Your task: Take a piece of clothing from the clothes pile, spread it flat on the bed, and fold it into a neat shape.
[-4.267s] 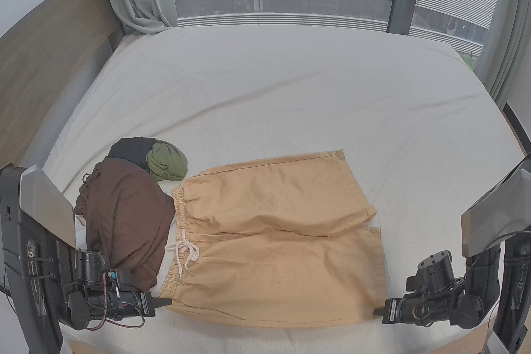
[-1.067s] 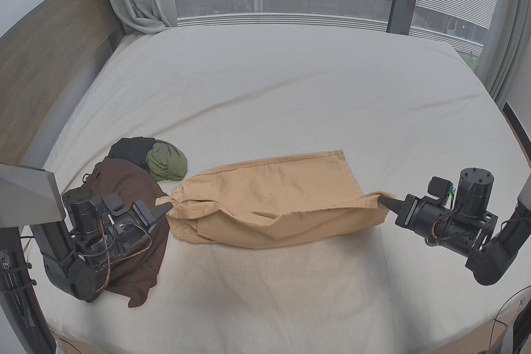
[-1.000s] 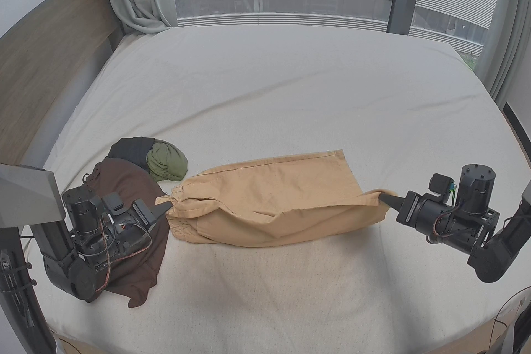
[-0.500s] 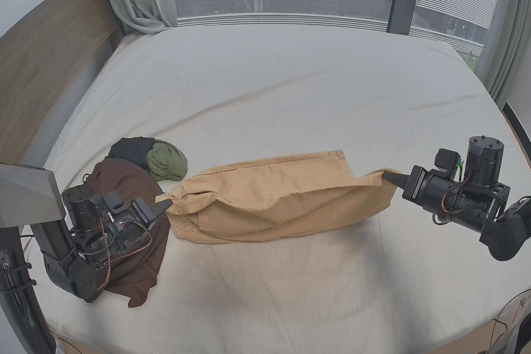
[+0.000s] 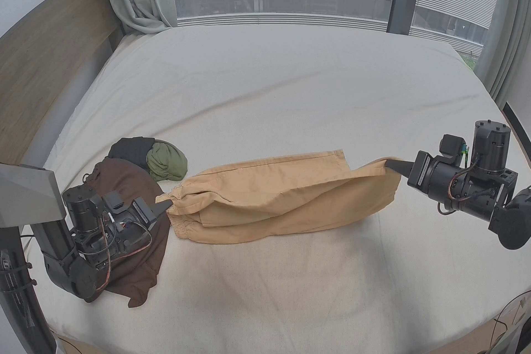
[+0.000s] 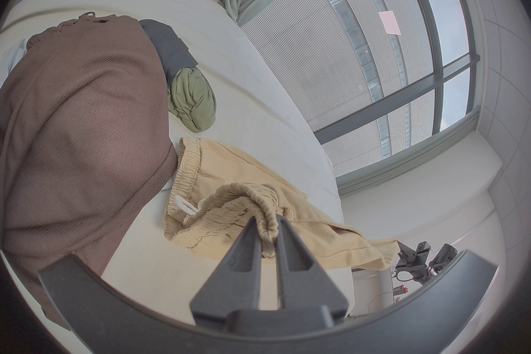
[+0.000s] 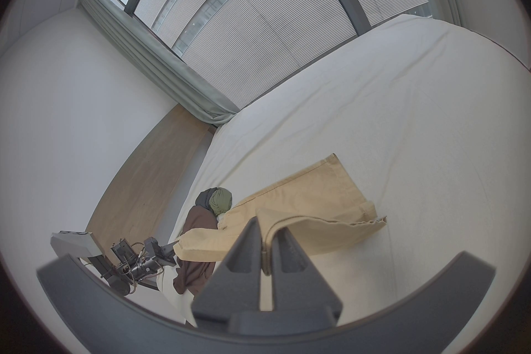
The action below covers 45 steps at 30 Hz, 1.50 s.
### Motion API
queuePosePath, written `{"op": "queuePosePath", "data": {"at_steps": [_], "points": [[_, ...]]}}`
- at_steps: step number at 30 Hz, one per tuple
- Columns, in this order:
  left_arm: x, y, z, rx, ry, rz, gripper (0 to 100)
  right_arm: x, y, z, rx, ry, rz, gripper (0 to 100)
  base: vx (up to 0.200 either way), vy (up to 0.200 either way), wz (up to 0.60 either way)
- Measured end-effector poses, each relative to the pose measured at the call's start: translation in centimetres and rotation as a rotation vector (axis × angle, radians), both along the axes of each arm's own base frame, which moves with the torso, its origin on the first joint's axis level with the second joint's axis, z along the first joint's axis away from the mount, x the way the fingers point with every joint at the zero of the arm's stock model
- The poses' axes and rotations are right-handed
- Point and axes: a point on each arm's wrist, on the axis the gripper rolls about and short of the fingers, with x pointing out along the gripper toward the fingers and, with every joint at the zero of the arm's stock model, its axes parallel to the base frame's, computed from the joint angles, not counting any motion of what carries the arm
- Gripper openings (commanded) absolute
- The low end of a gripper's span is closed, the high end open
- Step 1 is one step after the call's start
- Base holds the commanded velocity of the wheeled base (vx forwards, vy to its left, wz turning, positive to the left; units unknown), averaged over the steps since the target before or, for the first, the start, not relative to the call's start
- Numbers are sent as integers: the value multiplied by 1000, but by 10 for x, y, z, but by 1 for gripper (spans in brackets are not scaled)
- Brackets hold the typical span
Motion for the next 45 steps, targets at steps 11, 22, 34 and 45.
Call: {"op": "queuePosePath", "data": {"at_steps": [11, 22, 34, 45], "points": [[0, 0, 1, 1, -4, -1, 0, -2, 1, 13, 6, -16, 7, 0, 0, 0, 0], [7, 0, 6, -5, -36, -3, 0, 20, 7, -2, -7, 27, 3, 0, 0, 0, 0], [18, -1, 11, -23, -74, 2, 0, 58, 15, -14, 13, 50, -11, 0, 0, 0, 0], [28, 0, 3, -21, -70, 13, 0, 97, 15, -21, 36, 37, -43, 0, 0, 0, 0]]}}
